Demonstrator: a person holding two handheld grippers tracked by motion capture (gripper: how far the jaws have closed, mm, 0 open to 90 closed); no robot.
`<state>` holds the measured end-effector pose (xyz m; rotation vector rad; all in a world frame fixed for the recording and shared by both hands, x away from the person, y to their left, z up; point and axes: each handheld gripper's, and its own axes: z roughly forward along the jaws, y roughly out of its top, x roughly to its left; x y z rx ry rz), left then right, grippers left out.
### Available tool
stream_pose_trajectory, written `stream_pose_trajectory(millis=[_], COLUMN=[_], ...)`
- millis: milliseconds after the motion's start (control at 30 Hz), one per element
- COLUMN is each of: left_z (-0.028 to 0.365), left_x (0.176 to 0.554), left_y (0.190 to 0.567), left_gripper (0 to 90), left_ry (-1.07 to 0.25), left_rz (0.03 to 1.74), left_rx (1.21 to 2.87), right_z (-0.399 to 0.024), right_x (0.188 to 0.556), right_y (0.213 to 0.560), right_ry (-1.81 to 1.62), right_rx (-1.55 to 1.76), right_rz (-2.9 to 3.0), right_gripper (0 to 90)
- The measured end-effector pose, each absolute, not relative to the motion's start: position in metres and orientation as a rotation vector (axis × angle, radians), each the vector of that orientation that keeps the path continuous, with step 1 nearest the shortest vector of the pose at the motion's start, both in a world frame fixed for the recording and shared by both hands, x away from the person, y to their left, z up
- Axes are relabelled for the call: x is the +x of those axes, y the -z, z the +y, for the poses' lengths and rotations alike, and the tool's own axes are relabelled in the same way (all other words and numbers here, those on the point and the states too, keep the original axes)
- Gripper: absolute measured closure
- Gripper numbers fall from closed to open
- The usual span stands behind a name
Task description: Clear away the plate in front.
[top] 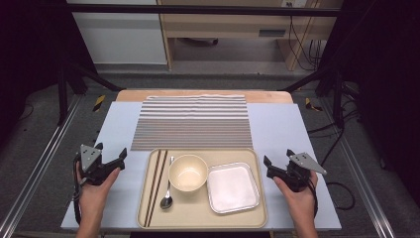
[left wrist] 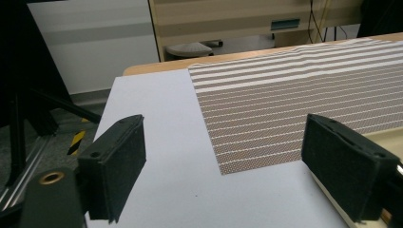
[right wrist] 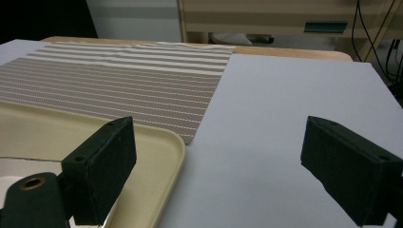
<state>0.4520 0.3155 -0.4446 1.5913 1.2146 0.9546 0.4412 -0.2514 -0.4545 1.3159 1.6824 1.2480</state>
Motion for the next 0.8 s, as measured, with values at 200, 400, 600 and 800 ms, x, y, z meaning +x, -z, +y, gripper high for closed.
stream_pose_trajectory(millis=[200,400,600,800], left_z=[0.314,0.306,0.306,0.307], left_x=[0.451,0.447,0.442,0.442], left_y=[0.445,0.447,0.453,0.456], left_gripper=[10.4,6.1,5.5,5.5], left_ry=[-0.937,-0.907,-0.87,-0.839], left_rz=[1.169,1.076,1.023,1.031], left_rx=[1.591,1.62,1.636,1.617], right_z=[-0.263,-0.271,-0.28,-0.283], right_x=[0.441,0.437,0.432,0.429], right_y=[0.456,0.459,0.461,0.466], right_ry=[-1.239,-1.219,-1.23,-1.198], right_rx=[1.309,1.259,1.234,1.194], right_rz=[1.66,1.65,1.66,1.666], right_gripper=[10.5,9.2,8.1,8.2])
